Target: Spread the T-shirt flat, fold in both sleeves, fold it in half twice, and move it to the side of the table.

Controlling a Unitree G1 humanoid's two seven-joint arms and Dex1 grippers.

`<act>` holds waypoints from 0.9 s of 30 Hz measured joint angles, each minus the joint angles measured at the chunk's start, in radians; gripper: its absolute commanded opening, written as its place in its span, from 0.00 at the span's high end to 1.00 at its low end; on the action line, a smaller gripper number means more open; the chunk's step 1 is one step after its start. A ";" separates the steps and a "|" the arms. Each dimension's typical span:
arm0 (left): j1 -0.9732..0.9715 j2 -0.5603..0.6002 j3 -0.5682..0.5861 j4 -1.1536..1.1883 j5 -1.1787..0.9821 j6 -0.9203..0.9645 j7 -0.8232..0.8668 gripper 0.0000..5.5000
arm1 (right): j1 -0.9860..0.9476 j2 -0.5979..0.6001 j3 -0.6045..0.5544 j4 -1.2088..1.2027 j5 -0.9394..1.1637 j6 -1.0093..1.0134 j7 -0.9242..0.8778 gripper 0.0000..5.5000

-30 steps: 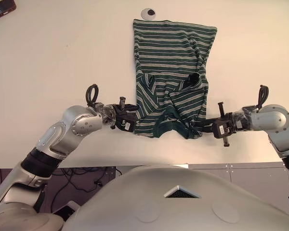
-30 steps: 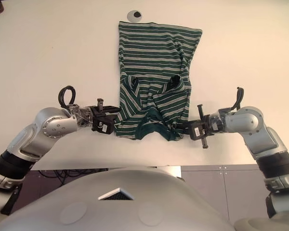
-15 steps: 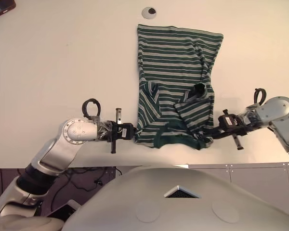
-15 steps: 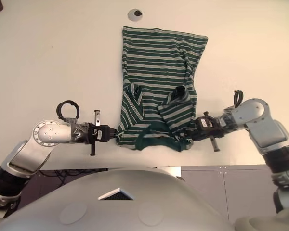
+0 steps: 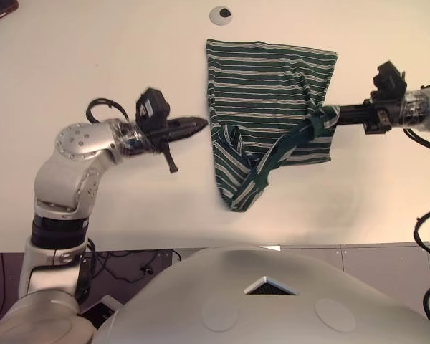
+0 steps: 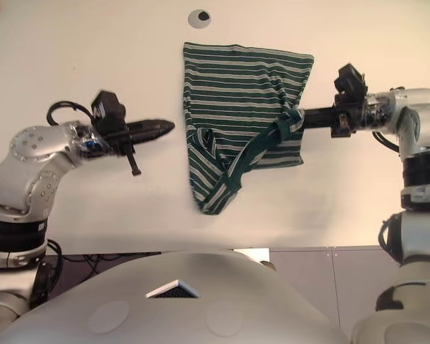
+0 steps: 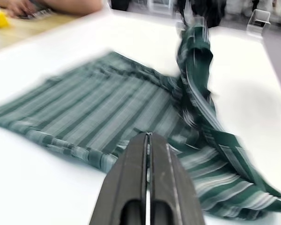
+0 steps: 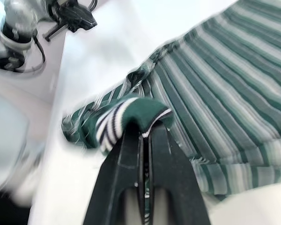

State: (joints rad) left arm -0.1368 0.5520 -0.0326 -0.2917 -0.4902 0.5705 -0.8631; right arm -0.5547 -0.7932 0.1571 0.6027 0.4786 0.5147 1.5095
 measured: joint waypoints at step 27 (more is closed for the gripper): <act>0.057 -0.048 -0.544 -0.113 0.264 0.067 0.025 0.65 | -0.094 0.118 -0.043 0.199 -0.205 -0.071 -0.052 1.00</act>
State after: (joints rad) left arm -0.0802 0.5041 -0.5762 -0.4050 -0.2259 0.6377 -0.8378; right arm -0.6489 -0.6747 0.1146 0.8013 0.2734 0.4438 1.4575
